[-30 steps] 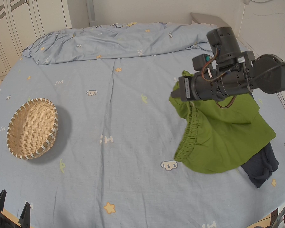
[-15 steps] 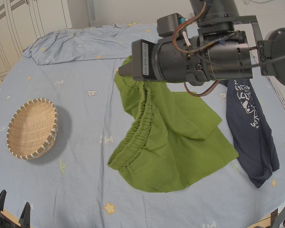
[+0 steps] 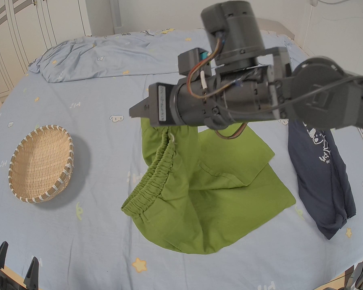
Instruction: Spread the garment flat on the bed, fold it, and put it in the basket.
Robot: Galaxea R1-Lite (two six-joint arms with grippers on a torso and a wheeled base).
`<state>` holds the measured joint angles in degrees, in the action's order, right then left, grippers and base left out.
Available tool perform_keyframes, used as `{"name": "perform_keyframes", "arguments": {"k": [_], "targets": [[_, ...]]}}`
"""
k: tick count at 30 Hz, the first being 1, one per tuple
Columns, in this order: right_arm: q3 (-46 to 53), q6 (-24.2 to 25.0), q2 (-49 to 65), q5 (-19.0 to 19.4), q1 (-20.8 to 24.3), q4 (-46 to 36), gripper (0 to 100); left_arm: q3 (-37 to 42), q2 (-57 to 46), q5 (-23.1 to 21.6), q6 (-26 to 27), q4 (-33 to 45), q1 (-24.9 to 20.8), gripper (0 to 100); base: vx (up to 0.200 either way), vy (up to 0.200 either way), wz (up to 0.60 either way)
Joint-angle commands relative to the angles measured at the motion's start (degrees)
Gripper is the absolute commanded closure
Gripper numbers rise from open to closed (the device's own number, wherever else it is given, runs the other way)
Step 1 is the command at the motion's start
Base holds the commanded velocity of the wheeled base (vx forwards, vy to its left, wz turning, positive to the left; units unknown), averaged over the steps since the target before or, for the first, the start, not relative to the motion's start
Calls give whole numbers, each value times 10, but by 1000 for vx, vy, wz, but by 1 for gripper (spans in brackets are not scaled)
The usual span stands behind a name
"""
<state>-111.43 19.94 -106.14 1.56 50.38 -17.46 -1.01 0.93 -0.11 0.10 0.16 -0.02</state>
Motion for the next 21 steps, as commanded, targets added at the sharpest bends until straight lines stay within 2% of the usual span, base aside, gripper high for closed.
{"name": "perform_keyframes", "arguments": {"k": [1, 10, 11, 13, 20, 21], "targets": [[1, 2, -58, 0, 7, 5, 0, 9, -9, 0, 0, 0, 0, 0, 0, 0, 0], [24, -3, -65, -1, 9, -6, 0, 9, -9, 0, 0, 0, 0, 0, 0, 0, 0], [44, -11, -62, -2, 7, -39, 0, 9, -9, 0, 1, 0, -1, 0, 0, 0, 0], [47, -12, -59, -2, 6, -48, 0, 9, -9, 0, 1, 0, 0, 0, 0, 0, 0], [137, -6, 20, 5, -56, -56, 0, 9, -9, 0, 3, 0, -1, 0, 0, 0, 0], [181, -3, 48, 6, -85, -47, 0, 8, -9, -2, 5, 2, -1, 0, 0, 0, 0]]}}
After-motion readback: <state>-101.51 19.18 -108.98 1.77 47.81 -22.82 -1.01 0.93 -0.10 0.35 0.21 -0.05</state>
